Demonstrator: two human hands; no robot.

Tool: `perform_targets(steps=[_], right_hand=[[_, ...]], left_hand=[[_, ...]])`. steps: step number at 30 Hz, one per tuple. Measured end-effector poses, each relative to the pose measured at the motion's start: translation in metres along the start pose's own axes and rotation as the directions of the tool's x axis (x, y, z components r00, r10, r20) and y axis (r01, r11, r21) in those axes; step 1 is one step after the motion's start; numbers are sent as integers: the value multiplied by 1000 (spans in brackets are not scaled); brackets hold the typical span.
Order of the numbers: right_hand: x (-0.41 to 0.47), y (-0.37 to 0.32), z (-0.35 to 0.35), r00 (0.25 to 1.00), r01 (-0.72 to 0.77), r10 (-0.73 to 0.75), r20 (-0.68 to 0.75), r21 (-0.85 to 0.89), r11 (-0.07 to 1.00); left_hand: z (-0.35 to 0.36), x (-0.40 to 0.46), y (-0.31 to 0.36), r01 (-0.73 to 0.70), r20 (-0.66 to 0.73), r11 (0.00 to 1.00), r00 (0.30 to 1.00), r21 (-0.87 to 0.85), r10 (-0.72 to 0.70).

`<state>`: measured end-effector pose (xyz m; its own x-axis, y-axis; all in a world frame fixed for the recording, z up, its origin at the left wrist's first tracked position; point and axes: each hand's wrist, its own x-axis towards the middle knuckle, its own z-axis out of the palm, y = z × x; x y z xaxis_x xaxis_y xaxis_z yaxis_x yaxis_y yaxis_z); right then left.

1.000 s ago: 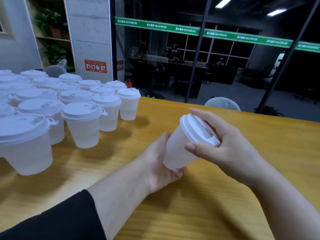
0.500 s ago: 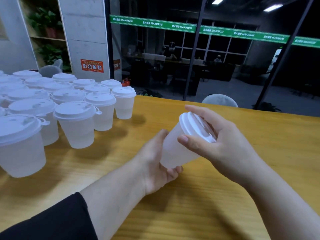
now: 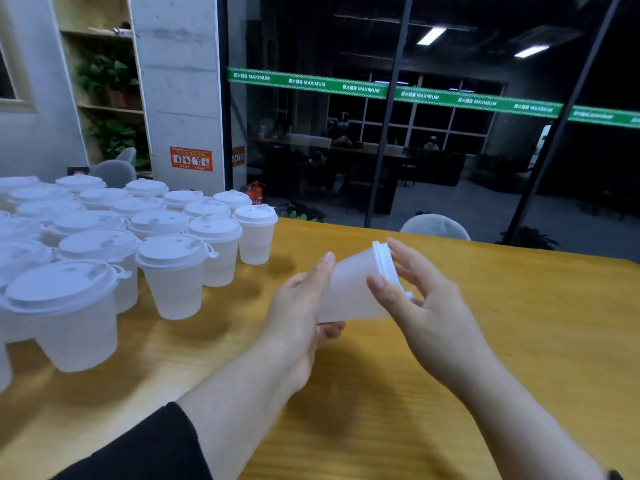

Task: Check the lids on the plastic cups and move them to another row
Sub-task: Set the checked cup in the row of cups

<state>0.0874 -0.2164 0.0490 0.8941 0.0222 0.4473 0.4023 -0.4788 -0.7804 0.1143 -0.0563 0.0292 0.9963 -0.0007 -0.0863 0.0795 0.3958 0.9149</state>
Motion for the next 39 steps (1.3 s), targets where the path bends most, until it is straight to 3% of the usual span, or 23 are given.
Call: perform_targets(steps=[3, 5, 7, 9, 12, 13, 15, 19, 26, 31, 34, 37, 38, 39], right_hand=[[-11, -12, -3, 996, -88, 86, 18, 100, 991], [-21, -21, -6, 985, -161, 171, -6, 311, 937], [-33, -35, -6, 952, -273, 304, 43, 570, 775], [-47, -50, -8, 895, -371, 425, 133, 751, 546], [-65, -67, -10, 822, -414, 503, 266, 886, 208], [-72, -72, -10, 805, -421, 512, 299, 896, 138], [-85, -78, -12, 778, -446, 521, 351, 892, 65], [-111, -85, -18, 746, -501, 533, 399, 864, 54], [-136, -90, -35, 743, -536, 558, 369, 828, 167], [-135, -82, -57, 775, -564, 556, 300, 725, 395], [-130, -77, -76, 787, -596, 541, 297, 594, 540], [-123, -79, -91, 803, -576, 516, 297, 608, 546], [-120, -78, -94, 809, -555, 520, 272, 644, 526], [-117, -77, -97, 813, -528, 533, 233, 680, 508]], left_hand=[[4, -9, 25, -135, -30, 964, 989, 230, 146], [10, -16, 52, -273, 26, 859, 956, 433, 291], [20, -24, 83, -422, 151, 649, 889, 632, 431], [35, -38, 112, -511, 324, 365, 824, 778, 464], [65, -67, 142, -542, 547, -112, 775, 833, 316], [74, -76, 147, -550, 592, -221, 766, 805, 250], [88, -90, 153, -571, 634, -323, 760, 755, 140], [96, -110, 152, -609, 667, -365, 744, 704, 46], [99, -135, 142, -622, 678, -338, 732, 706, 68], [98, -140, 134, -584, 644, -278, 722, 763, 251], [87, -130, 109, -617, 678, -301, 575, 727, 458], [72, -125, 70, -744, 632, -144, 428, 652, 646], [69, -126, 58, -775, 595, -58, 432, 630, 678], [67, -125, 44, -779, 553, 46, 484, 625, 678]])
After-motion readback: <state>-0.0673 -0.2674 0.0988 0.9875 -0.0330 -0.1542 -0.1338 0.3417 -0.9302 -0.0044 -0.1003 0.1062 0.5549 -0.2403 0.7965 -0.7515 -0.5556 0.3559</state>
